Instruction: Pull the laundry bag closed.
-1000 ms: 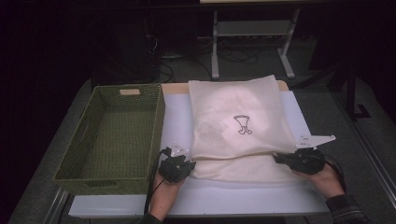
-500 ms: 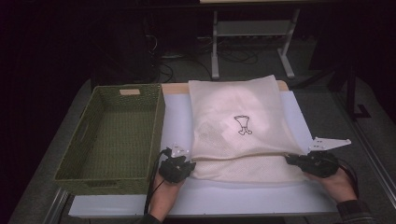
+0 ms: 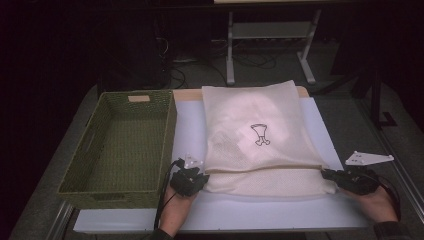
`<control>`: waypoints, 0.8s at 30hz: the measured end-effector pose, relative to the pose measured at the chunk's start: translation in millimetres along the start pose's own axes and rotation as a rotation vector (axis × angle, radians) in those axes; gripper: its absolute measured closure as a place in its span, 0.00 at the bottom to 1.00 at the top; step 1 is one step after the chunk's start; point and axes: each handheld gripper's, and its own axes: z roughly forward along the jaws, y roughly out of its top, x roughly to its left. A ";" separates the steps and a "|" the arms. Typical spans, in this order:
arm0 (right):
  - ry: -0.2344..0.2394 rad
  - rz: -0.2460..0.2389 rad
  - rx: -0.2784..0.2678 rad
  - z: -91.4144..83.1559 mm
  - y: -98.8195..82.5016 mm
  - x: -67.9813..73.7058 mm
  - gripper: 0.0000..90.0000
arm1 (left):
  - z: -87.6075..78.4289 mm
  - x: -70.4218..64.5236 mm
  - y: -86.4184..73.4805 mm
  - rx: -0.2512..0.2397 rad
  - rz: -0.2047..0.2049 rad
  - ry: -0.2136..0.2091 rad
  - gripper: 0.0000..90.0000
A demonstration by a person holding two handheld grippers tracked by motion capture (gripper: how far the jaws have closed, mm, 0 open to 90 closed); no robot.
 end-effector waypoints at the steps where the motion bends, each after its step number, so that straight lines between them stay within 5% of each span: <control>1: -0.006 -0.003 0.001 -0.8 -1.0 -0.4 0.97 | -0.2 -0.2 0.2 0.000 -0.001 0.000 0.94; 7: -0.022 0.006 0.003 -3.0 -2.3 -0.9 0.96 | 0.5 0.7 1.0 0.007 0.010 -0.009 0.93; 10: -0.024 0.001 0.002 -1.8 -1.6 0.3 0.94 | -0.2 1.3 0.9 -0.009 0.015 -0.018 0.80; 11: -0.022 0.008 -0.015 -2.2 -0.5 1.2 0.82 | -0.4 1.5 2.0 -0.010 0.022 -0.037 0.71; 16: -0.022 0.015 -0.037 -1.3 2.7 5.2 0.58 | 0.0 0.7 4.2 -0.033 0.043 -0.078 0.44; 20: -0.027 0.007 -0.057 0.1 5.5 10.9 0.37 | 1.1 -0.2 6.1 -0.032 0.050 -0.065 0.18; 24: -0.036 -0.001 -0.080 3.2 8.7 18.2 0.18 | -4.3 -0.4 7.6 -0.077 0.081 -0.071 0.14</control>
